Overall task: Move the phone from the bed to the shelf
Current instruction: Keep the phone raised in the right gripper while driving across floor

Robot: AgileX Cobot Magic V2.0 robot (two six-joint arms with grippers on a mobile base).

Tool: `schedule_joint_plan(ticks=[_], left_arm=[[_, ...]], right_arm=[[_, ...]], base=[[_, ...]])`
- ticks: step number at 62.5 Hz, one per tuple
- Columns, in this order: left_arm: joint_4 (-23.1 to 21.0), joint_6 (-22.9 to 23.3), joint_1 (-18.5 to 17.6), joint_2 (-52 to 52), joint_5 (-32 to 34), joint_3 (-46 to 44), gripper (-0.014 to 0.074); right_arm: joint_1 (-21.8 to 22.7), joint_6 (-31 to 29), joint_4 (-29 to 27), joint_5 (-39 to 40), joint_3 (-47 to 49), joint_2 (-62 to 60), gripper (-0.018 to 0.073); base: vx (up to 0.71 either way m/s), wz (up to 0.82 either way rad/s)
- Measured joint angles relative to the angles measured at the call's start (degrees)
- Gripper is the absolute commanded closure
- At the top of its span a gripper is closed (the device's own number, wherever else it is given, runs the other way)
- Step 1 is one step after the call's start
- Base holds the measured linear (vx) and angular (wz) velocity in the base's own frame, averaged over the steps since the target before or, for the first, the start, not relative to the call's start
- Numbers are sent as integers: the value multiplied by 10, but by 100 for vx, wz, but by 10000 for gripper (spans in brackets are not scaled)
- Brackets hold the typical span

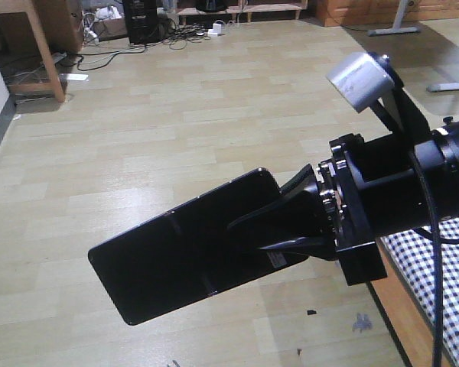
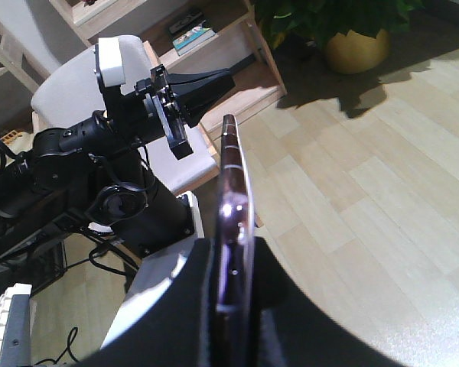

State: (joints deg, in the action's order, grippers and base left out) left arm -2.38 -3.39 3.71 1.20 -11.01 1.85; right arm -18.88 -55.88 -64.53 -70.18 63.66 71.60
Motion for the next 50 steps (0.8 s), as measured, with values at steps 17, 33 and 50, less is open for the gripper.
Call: schedule_joint_plan(ticks=[17,33,50], left_arm=[[0,0,0,0,0,0,595],[0,0,0,0,0,0,595],[0,0,0,0,0,0,595]], right_arm=[[0,0,0,0,0,0,561],[0,0,0,1,0,0,561],[0,0,0,1,0,0,561]], base=[[13,13],[18,9],[21,2]])
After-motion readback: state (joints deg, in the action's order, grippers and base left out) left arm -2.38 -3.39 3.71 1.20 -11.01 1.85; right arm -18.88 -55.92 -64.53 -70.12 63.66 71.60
